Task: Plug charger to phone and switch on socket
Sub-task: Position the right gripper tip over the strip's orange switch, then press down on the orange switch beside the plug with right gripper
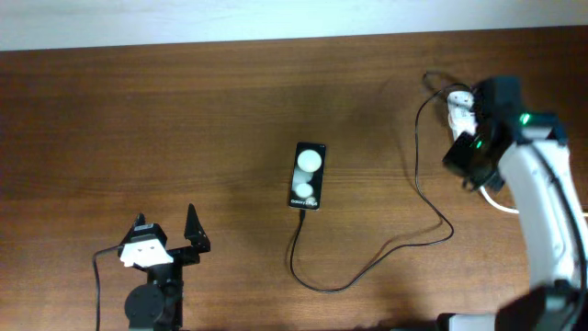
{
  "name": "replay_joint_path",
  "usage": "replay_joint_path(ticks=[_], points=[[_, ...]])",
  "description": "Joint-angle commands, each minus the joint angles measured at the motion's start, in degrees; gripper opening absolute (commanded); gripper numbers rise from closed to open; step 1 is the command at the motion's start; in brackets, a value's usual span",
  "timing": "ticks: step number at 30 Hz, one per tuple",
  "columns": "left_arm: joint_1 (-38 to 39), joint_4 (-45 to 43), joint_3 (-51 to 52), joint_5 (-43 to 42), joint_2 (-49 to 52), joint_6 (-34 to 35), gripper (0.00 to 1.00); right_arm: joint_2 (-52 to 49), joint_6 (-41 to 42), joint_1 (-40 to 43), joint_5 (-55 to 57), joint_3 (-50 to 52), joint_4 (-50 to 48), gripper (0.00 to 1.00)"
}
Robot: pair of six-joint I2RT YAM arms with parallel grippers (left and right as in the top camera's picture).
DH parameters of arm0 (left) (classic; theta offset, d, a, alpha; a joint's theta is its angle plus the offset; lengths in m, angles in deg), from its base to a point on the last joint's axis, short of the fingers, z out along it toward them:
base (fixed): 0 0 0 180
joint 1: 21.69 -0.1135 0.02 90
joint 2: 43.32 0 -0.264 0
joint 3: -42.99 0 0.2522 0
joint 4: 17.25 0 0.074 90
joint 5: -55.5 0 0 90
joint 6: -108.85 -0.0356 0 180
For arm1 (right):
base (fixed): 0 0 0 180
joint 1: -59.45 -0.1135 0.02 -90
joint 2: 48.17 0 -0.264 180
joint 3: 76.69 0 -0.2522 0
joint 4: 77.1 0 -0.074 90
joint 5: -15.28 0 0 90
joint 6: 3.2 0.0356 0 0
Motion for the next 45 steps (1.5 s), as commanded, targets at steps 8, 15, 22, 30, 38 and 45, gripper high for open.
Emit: replay_joint_path(ticks=[8, 15, 22, 30, 38, 45], points=[[-0.3, -0.1, 0.3, 0.0, -0.2, -0.9, 0.99, -23.8, -1.3, 13.0, -8.9, -21.6, 0.4, 0.04], [-0.3, -0.1, 0.3, 0.0, -0.2, -0.9, 0.99, -34.5, -1.8, 15.0, -8.7, -26.0, -5.4, 0.04], [-0.3, -0.1, 0.3, 0.0, -0.2, -0.9, 0.99, -37.2, 1.2, 15.0, -8.9, -26.0, -13.2, 0.04], [-0.3, -0.1, 0.3, 0.0, -0.2, -0.9, 0.99, -39.0, 1.7, 15.0, -8.9, -26.0, -17.2, 0.04], [-0.3, -0.1, 0.3, 0.0, -0.2, -0.9, 0.99, -40.8, 2.1, 14.9, -9.4, -26.0, -18.1, 0.04], [-0.3, -0.1, 0.3, 0.0, -0.2, -0.9, 0.99, -41.3, 2.3, 14.9, -11.5, -26.0, -18.9, 0.04]])
